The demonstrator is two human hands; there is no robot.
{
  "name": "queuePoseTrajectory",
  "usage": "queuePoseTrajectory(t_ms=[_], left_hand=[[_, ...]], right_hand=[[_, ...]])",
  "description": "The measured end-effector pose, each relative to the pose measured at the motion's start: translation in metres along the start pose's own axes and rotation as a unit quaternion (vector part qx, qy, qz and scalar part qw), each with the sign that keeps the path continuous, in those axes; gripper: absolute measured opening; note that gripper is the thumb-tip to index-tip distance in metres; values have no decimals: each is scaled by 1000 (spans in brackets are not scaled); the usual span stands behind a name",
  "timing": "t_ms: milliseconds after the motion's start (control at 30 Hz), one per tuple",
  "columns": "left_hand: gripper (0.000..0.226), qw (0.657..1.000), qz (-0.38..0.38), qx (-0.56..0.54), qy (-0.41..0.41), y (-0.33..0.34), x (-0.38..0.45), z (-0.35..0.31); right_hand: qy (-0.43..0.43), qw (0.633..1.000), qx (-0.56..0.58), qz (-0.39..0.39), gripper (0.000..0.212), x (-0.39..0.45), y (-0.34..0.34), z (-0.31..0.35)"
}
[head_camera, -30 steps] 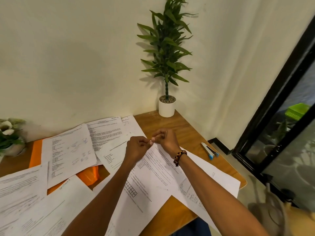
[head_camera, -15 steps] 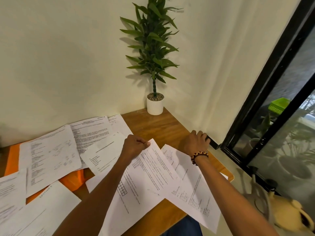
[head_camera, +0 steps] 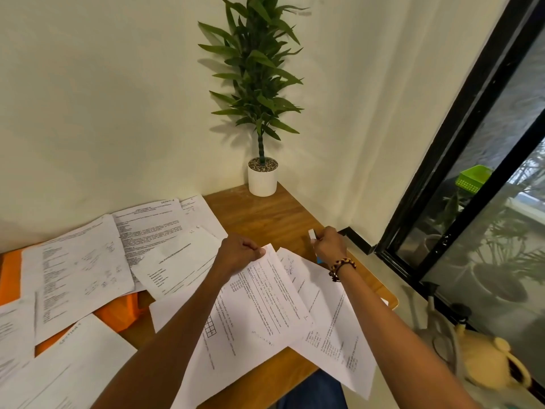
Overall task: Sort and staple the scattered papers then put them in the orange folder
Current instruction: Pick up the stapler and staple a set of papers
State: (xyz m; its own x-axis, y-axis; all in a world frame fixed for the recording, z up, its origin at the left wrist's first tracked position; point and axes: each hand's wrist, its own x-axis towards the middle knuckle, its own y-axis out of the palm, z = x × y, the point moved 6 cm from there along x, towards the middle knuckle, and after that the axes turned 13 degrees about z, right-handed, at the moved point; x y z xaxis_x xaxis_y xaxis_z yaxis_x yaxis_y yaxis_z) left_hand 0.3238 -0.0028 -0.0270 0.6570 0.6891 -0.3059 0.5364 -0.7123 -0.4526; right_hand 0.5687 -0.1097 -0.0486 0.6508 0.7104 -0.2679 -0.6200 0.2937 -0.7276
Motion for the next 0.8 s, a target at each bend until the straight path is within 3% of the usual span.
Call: queuePoseTrajectory(t_ms=[100,200,267,367,800], left_hand=[[17,1000,6,1,-4,5,1,-1],[20,1000,12,10,1,12,0,-5],[16,1000,9,7,7,16,-2,-10],[14,1000,19,-2,10,21,-3,-14],[17,999,35,17,-17,26,0,-18]], right_hand=[[-3,977,206,56,24,-1,6,7],[-3,865,467,183,29,-9,22,17],[-24,815,525,245,22,-16,24,28],[-37,778,556,291,14,-26,23,40],[-38,836,440,326,38,-34,32,49]])
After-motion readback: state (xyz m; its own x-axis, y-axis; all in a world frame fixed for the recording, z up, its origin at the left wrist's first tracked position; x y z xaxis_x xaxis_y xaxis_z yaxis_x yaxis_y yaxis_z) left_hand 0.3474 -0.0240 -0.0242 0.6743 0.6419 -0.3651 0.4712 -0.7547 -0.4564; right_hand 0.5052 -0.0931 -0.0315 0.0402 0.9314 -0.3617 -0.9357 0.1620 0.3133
